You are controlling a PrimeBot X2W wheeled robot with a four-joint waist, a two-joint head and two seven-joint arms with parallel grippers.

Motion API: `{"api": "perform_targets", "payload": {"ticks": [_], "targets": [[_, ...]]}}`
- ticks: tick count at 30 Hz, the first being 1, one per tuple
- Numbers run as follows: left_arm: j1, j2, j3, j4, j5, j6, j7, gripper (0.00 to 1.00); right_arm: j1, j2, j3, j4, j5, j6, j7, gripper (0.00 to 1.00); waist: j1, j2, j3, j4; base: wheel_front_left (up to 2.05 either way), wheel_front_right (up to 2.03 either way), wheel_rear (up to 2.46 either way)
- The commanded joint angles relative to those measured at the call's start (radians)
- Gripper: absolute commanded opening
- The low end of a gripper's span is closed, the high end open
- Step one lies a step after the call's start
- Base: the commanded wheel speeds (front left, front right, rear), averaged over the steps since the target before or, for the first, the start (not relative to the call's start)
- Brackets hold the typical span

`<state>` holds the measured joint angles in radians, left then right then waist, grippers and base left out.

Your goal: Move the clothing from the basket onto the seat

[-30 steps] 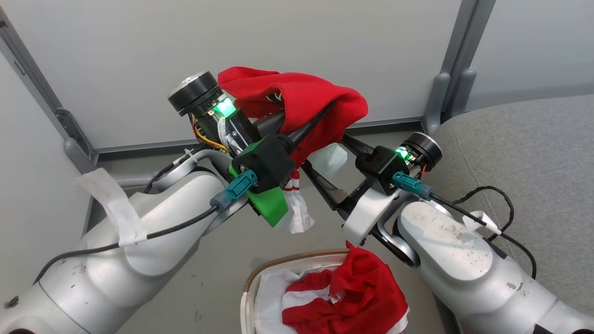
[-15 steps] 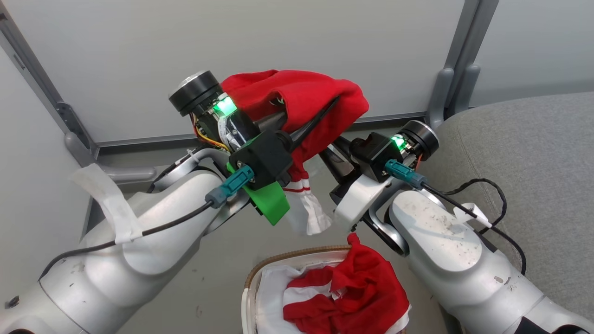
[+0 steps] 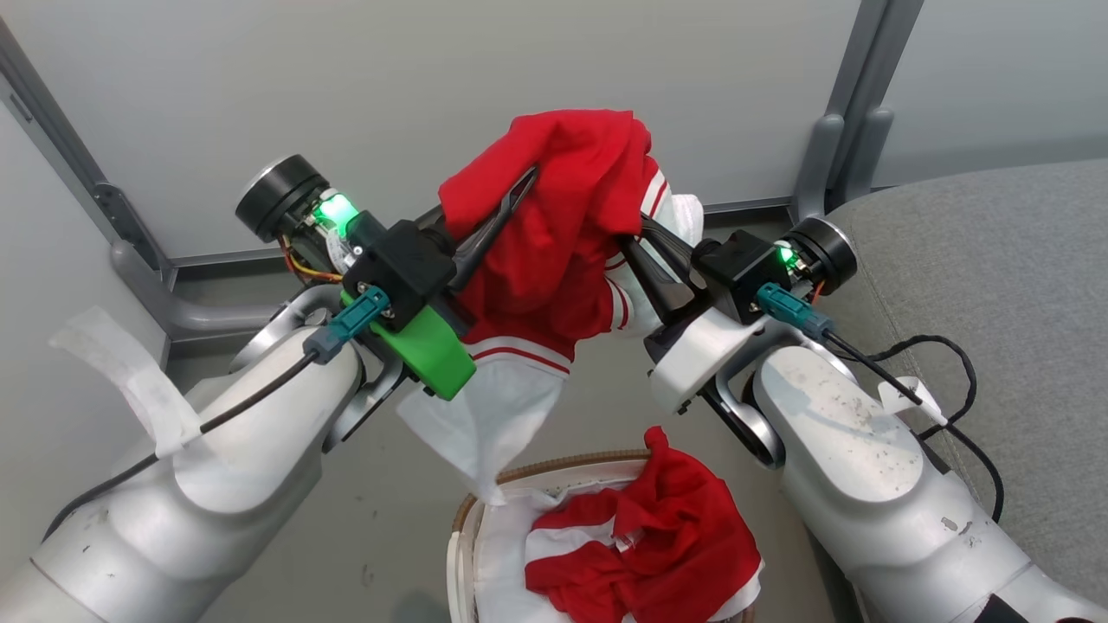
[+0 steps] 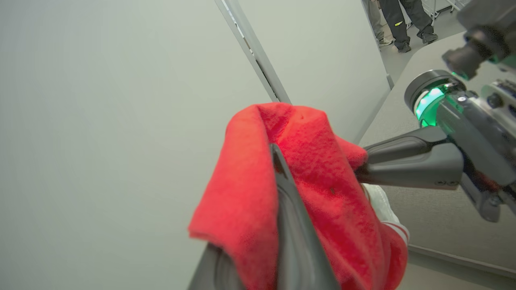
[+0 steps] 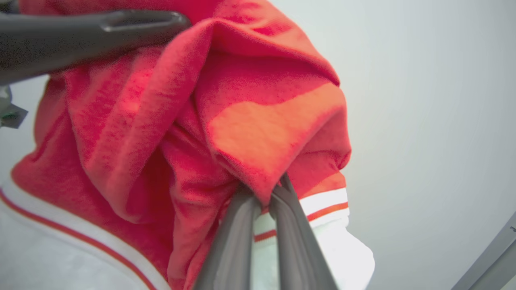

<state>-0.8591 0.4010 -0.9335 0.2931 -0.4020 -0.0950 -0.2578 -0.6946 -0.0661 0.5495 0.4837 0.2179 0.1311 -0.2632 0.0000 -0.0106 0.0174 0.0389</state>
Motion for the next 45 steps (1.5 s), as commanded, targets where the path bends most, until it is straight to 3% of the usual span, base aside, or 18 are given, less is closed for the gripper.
{"api": "perform_targets", "payload": {"ticks": [1, 16, 32, 38, 45], "targets": [[0.022, 0.007, 0.01, 0.005, -0.012, 0.009, -0.006, 1.0, 0.016, -0.003, -0.013, -0.004, -0.005, -0.001, -0.002, 0.0, 0.0, 0.0106, 0.003, -0.002, 0.0, 0.0, 0.0], [0.247, -0.068, 0.086, 0.015, -0.061, 0.041, -0.008, 1.0, 0.056, -0.029, -0.164, 0.01, -0.067, -0.001, -0.002, 0.0, 0.0, 0.0106, 0.036, -0.016, 0.0, 0.0, 0.0], [0.444, -0.172, 0.24, 0.021, 0.024, 0.006, -0.007, 1.0, 0.11, -0.069, -0.248, 0.002, -0.099, -0.001, -0.002, 0.0, 0.0, 0.0106, 0.064, -0.041, 0.0, 0.0, 0.0], [0.457, -0.205, 0.274, 0.017, 0.063, -0.012, -0.007, 1.0, 0.121, -0.087, -0.271, -0.007, -0.108, -0.001, -0.002, 0.0, 0.0, 0.0106, 0.086, -0.079, 0.0, 0.0, 0.0], [0.444, -0.228, 0.301, 0.014, 0.092, -0.026, -0.007, 1.0, 0.137, -0.118, -0.31, -0.026, -0.116, -0.001, -0.002, 0.0, 0.0, 0.0106, 0.131, -0.185, 0.0, 0.0, 0.0]]}}
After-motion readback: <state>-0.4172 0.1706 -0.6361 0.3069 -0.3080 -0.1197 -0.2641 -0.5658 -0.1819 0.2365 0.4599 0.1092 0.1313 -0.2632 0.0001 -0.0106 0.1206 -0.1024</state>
